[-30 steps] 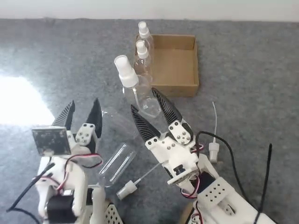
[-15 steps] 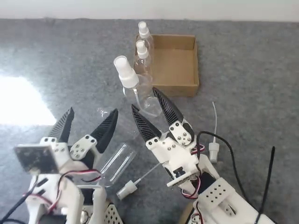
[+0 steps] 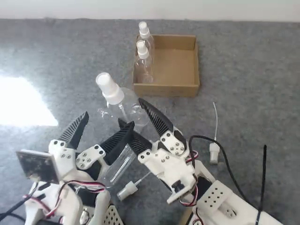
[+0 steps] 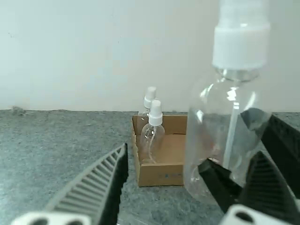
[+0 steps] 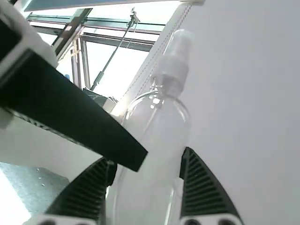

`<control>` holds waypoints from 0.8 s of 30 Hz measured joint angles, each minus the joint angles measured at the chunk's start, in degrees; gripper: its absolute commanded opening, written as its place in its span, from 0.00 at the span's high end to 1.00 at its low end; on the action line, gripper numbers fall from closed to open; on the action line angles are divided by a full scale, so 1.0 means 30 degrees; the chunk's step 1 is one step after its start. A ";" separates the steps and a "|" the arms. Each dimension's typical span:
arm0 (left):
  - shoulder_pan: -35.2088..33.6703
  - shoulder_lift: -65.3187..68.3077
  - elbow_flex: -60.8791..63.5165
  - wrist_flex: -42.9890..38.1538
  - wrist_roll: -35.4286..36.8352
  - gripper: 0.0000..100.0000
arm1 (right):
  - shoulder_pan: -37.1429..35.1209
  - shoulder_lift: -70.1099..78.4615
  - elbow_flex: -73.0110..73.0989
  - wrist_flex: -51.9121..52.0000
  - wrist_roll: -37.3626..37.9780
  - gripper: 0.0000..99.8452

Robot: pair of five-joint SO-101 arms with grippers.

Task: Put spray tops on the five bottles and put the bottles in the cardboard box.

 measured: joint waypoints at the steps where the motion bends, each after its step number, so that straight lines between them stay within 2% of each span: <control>1: 0.0029 0.0000 0.0000 0.0000 0.0000 0.63 | -0.0205 0.0000 0.0000 -0.0059 0.0000 0.98; 8: 0.0176 0.0000 0.0000 0.0000 -0.0029 0.63 | -0.1436 0.0000 0.0000 -0.0088 0.0000 0.98; 13: 0.1319 0.0000 0.0000 0.0381 -0.1348 0.63 | -0.1729 0.0000 0.0000 -0.0088 0.0000 0.98; 20: 0.2256 -0.0029 -0.0176 0.0733 -0.2813 0.76 | -0.1729 0.0000 0.0000 -0.0088 0.0059 0.98; 24: 0.2315 -0.0059 -0.0410 0.0645 -0.3692 0.77 | -0.1758 0.0029 0.0000 -0.0088 0.0059 0.98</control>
